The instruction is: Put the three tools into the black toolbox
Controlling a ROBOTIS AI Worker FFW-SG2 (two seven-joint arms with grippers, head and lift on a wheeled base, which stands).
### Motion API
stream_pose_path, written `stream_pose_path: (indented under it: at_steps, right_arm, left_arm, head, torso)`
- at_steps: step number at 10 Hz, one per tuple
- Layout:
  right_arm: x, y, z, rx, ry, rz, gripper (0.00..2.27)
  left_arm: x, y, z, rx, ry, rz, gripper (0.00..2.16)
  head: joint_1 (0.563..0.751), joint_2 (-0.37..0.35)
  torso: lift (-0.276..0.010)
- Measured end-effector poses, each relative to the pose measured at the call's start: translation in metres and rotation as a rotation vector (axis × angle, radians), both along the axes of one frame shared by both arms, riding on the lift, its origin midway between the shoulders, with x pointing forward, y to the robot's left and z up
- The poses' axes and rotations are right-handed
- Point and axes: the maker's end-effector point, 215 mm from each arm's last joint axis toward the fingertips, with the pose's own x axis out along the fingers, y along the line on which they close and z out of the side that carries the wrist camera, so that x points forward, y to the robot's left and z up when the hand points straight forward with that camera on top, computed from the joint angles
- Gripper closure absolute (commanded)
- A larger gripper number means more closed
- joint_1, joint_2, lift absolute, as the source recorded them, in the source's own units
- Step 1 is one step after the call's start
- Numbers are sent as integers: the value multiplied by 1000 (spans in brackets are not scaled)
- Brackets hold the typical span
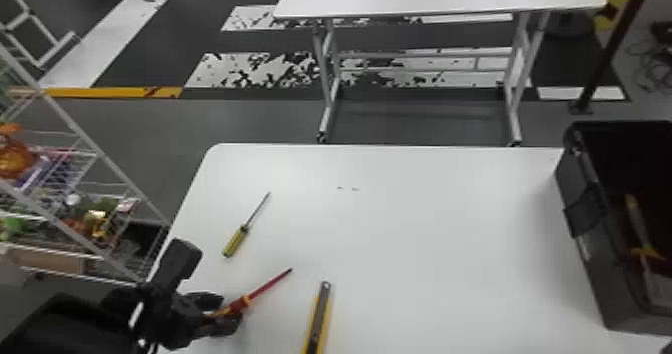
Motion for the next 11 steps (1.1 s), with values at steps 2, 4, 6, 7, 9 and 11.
stream_pose_path:
  at_steps: [2, 4, 6, 7, 9, 11]
  right_arm:
    - [0, 0, 0, 0, 0, -1, 107]
    - [0, 0, -2, 3, 1, 0, 107]
    - [1, 2, -1, 6, -5, 2, 107]
    - [1, 3, 1, 12, -10, 6, 107]
    - [1, 5, 2, 20, -13, 19, 103]
    - [5, 13, -1, 36, 5, 38, 100]
  left_arm:
    - [-9, 5, 1, 32, 38, 58, 2142]
    - [-16, -11, 18, 14, 18, 45, 2142]
    - [-14, -29, 39, -20, -24, 42, 2142]
    - [-14, -37, 49, -50, -41, 53, 2142]
    - [-15, -66, 71, -180, -49, 101, 2142]
    - [-17, -123, 92, -441, -32, 161, 2142]
  head:
    - [695, 216]
    - [695, 188]
    - [695, 154]
    - [695, 135]
    - [695, 72]
    - [695, -17]
  torso:
    - [-51]
    - [-51]
    - [-51]
    - [-51]
    - [-51]
    - [-51]
